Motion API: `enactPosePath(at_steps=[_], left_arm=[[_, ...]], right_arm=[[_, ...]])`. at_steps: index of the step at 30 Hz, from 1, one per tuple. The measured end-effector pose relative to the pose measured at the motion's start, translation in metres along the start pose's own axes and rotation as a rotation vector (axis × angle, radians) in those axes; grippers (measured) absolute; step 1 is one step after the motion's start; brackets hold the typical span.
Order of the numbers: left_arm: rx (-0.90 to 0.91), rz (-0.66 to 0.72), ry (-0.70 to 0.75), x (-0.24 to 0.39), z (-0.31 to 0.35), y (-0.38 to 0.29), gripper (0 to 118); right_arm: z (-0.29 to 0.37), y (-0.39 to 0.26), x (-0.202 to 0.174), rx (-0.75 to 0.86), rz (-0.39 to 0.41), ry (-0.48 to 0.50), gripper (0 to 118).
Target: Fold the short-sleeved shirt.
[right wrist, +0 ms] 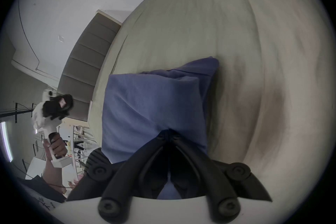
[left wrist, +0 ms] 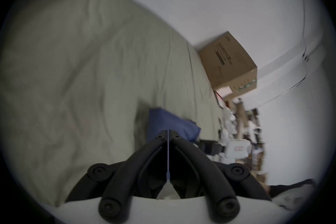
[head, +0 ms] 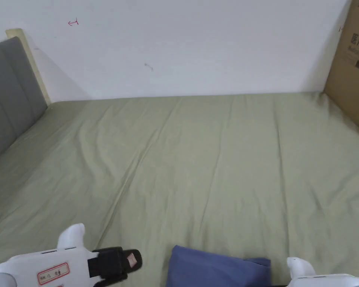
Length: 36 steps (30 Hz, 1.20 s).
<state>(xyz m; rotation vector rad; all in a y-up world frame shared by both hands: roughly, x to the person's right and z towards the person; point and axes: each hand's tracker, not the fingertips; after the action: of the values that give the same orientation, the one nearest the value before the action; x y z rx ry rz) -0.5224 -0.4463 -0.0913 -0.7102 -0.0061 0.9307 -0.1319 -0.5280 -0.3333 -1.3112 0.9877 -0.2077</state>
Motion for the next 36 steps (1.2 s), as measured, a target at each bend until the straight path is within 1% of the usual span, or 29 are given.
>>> enactPosePath(at_steps=[1,2,3,4,5,7,10,11,12,13,14,15,16,17,18,19,20,21,22,23,25,26,27,28,29,31,32,33,36], left_arm=[[-0.050,0.041,-0.056,-0.013,-0.009,0.003,7],[-0.106,0.089,-0.128,-0.020,-0.019,0.002,27],[-0.162,0.136,-0.180,-0.033,-0.032,0.003,78],[-0.201,0.166,-0.227,-0.043,-0.044,0.003,113],[-0.280,0.196,-0.273,-0.052,-0.061,0.001,118],[-0.335,0.236,-0.338,-0.058,-0.076,-0.002,118],[-0.351,0.242,-0.352,-0.070,-0.125,-0.016,118],[-0.365,0.254,-0.423,-0.069,-0.140,-0.022,118],[-0.352,0.269,-0.548,-0.064,-0.152,-0.025,118],[-0.347,0.268,-0.605,-0.061,-0.163,-0.027,118],[-0.348,0.256,-0.610,-0.068,-0.173,-0.026,112],[-0.334,0.222,-0.564,-0.068,-0.175,-0.028,77],[-0.310,0.174,-0.531,-0.068,-0.174,-0.028,25],[-0.282,0.095,-0.439,-0.066,-0.170,-0.028,18],[-0.284,-0.006,-0.193,-0.060,-0.166,-0.032,18],[-0.327,0.044,-0.228,-0.064,-0.166,-0.037,18],[-0.317,0.165,-0.381,-0.062,-0.158,-0.031,18],[-0.348,0.178,-0.329,-0.054,-0.156,-0.027,18],[-0.368,0.155,-0.274,-0.060,-0.161,-0.019,18],[-0.356,0.136,-0.273,-0.052,-0.155,-0.015,18],[-0.347,0.094,-0.251,-0.040,-0.137,-0.006,18],[-0.315,0.067,-0.275,-0.031,-0.125,-0.004,18],[-0.288,0.050,-0.272,-0.028,-0.107,0.005,18],[-0.259,0.016,-0.264,-0.027,-0.092,0.013,18],[-0.230,-0.005,-0.219,-0.030,-0.072,0.024,18],[-0.203,-0.048,-0.111,-0.047,-0.029,0.046,18],[-0.202,-0.058,-0.070,-0.058,-0.009,0.059,18],[-0.202,-0.086,0.007,-0.068,0.013,0.073,18],[-0.195,-0.093,0.215,-0.100,0.069,0.106,18]], right_arm=[[0.000,0.000,-0.001,-0.001,0.007,-0.014,0],[0.001,0.000,-0.001,0.001,0.019,-0.024,0],[0.002,0.000,-0.003,-0.001,0.034,-0.022,0],[0.002,-0.001,-0.003,-0.001,0.042,-0.022,0],[0.002,-0.002,-0.004,0.000,0.047,-0.025,0],[0.001,-0.001,-0.002,0.003,0.032,-0.020,0],[0.001,-0.004,0.005,0.011,-0.034,0.012,0],[0.001,-0.005,0.005,0.014,-0.051,0.024,0],[0.001,-0.006,0.008,0.016,-0.064,0.039,0],[0.001,-0.007,0.010,0.017,-0.073,0.050,0],[0.002,-0.007,0.012,0.016,-0.081,0.058,0],[0.002,-0.006,0.015,0.012,-0.090,0.062,0],[0.003,-0.006,0.016,0.011,-0.100,0.066,0],[0.003,-0.006,0.016,0.012,-0.108,0.068,0],[0.003,-0.006,0.017,0.010,-0.113,0.071,0],[0.003,-0.005,0.017,0.010,-0.116,0.075,0],[0.003,-0.006,0.016,0.006,-0.105,0.063,0],[0.005,-0.006,0.015,0.009,-0.100,0.068,0],[0.006,-0.006,0.013,0.009,-0.095,0.063,0],[0.006,-0.005,0.009,0.014,-0.078,0.035,0],[0.014,-0.005,-0.005,0.036,-0.017,-0.010,0],[0.020,-0.005,-0.015,0.052,0.029,-0.037,0],[0.025,-0.004,-0.024,0.066,0.070,-0.052,0],[0.031,-0.005,-0.030,0.078,0.093,-0.046,0],[0.038,-0.005,-0.037,0.091,0.104,-0.026,0],[0.051,-0.006,-0.050,0.121,0.094,0.016,0],[0.057,-0.006,-0.054,0.136,0.077,0.048,0],[0.061,-0.005,-0.058,0.143,0.054,0.068,0],[0.070,-0.006,-0.067,0.154,0.056,0.051,0]])
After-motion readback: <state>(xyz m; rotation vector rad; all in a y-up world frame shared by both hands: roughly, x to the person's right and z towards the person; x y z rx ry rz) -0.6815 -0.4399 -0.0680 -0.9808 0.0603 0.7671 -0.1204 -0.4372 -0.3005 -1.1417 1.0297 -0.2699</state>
